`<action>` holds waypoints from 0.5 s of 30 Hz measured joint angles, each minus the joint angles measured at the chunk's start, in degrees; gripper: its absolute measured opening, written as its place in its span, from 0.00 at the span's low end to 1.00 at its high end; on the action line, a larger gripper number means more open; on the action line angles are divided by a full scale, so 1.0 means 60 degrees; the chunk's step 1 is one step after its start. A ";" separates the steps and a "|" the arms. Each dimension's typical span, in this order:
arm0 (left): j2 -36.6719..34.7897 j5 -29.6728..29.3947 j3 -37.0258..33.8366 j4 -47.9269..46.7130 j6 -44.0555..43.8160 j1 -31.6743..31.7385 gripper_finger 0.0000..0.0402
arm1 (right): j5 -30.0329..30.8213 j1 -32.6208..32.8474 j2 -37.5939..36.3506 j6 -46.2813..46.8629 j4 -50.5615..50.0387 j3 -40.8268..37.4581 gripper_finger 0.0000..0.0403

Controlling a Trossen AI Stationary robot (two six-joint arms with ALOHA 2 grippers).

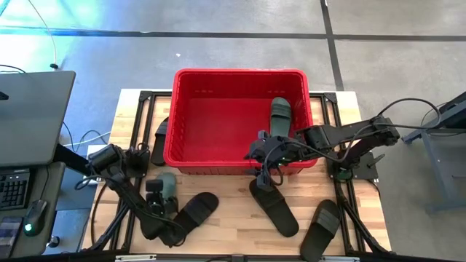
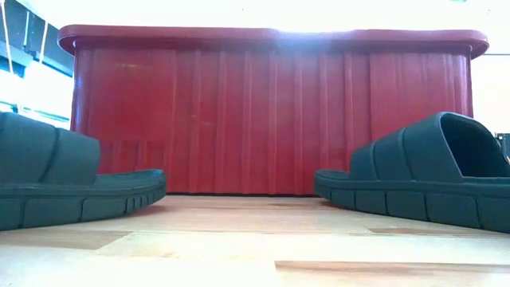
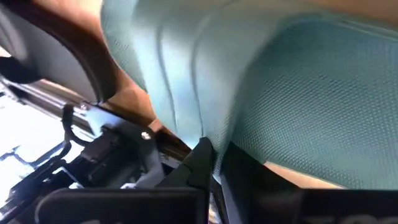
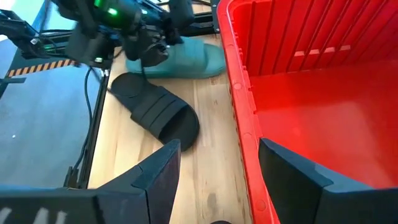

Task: Pick and place slides into bin
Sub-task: Put the green slide into the red container

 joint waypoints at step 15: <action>-0.0168 -0.0285 0.4254 -0.0642 0.0711 0.0000 0.01 | 0.0885 0.0011 0.0000 0.0027 0.0002 0.0000 0.51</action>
